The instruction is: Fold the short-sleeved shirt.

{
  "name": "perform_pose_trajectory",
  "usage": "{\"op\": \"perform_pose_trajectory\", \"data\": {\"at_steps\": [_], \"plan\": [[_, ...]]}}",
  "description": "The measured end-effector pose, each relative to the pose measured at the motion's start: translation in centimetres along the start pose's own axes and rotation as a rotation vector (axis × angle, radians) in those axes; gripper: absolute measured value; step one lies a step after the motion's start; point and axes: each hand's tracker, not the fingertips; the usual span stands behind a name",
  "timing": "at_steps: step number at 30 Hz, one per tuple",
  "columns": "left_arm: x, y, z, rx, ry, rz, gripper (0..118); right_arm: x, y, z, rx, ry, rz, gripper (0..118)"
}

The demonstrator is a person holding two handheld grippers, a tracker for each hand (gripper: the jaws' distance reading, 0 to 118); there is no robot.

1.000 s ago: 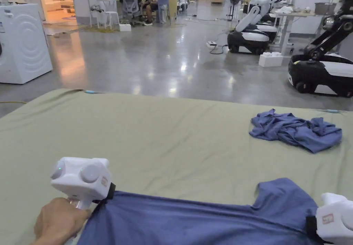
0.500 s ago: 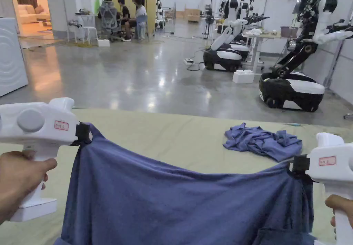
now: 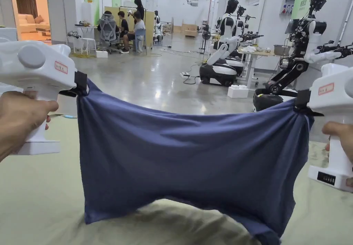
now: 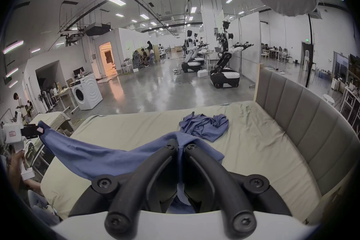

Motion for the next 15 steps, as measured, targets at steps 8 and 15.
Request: {"op": "perform_pose_trajectory", "data": {"at_steps": [8,15], "plan": [[-0.2,2.8,-2.9,0.013,0.029,0.016,1,-1.7,3.6,-3.0,0.025,-0.038,0.023,5],[-0.7,6.6,-5.3,0.041,0.052,0.029,1,-2.4,7.0,-6.1,0.057,-0.064,-0.007,5]]}}
